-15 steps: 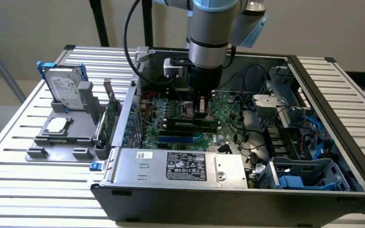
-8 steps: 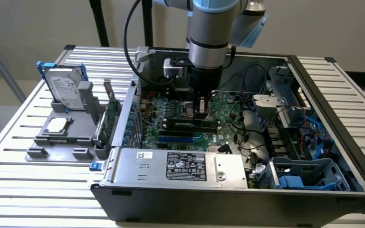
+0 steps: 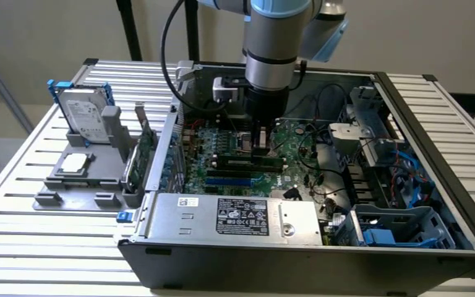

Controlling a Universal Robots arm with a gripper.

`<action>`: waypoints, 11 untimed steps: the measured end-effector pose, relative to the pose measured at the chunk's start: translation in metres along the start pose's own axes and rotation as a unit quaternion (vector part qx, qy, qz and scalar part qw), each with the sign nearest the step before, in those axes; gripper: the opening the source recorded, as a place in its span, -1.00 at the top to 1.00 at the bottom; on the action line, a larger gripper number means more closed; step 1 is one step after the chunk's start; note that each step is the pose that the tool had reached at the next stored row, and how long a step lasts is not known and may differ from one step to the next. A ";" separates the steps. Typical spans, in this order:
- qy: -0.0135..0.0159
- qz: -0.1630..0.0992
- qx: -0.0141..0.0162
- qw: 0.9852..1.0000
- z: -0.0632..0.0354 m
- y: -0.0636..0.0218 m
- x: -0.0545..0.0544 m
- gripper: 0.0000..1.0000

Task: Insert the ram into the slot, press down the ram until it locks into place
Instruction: 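Insert the ram into the slot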

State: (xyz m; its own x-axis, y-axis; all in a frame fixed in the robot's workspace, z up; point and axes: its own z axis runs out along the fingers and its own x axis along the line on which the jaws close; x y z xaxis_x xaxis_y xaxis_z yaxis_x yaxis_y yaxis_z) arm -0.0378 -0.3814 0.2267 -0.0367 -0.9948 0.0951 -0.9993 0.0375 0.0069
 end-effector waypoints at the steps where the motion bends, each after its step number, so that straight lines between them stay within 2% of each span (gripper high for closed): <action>1: 0.000 0.000 0.000 1.000 0.0003 0.0000 0.000 0.74; 8: 0.000 0.000 0.000 1.000 0.0012 0.0003 0.000 0.71; 9: -0.001 0.000 0.000 1.000 0.0012 0.0004 0.000 0.71; 10: -0.002 0.000 0.000 1.000 0.0010 0.0004 0.000 0.58; 11: -0.002 0.000 0.000 1.000 0.0007 0.0004 0.000 0.58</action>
State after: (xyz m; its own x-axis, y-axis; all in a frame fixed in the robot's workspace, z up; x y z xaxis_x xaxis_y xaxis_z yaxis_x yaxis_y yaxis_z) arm -0.0383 -0.3814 0.2260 -0.0368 -0.9952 0.0903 -0.9993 0.0375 0.0071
